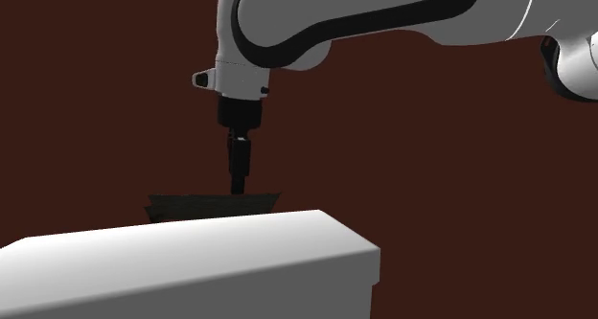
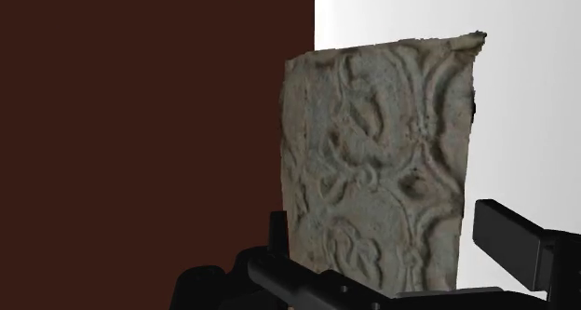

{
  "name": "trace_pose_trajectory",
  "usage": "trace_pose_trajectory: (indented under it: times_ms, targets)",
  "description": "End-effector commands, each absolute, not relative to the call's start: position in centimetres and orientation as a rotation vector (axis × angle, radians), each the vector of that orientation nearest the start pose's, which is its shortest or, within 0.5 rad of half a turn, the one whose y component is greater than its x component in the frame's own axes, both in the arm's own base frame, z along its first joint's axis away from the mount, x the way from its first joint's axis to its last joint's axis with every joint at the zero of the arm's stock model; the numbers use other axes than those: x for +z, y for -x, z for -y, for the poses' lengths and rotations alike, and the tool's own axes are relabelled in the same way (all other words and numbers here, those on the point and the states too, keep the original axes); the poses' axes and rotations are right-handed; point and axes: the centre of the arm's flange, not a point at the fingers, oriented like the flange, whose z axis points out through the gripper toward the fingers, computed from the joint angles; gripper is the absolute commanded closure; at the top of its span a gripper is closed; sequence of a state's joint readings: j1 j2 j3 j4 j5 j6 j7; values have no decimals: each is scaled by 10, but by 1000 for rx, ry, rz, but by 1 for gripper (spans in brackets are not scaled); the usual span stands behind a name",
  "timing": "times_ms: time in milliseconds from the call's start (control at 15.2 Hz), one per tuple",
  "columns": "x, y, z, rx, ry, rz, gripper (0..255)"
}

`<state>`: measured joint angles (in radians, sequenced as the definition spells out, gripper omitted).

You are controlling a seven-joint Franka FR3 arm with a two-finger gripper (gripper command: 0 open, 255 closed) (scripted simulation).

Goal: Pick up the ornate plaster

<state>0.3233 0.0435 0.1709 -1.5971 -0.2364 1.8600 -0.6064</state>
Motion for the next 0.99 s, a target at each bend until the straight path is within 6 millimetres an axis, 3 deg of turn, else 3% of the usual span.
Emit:
trace_pose_trajectory:
  times_ms: [0,198,330,396,924]
  targets:
    - [607,-532,-265,-351,2825,1821,0]
    - [588,-532,-265,-351,2825,1821,0]
    - [588,-532,-265,-351,2825,1821,0]
    - [587,-532,-265,-351,2825,1821,255]
    - [588,-532,-266,-351,2825,1821,255]
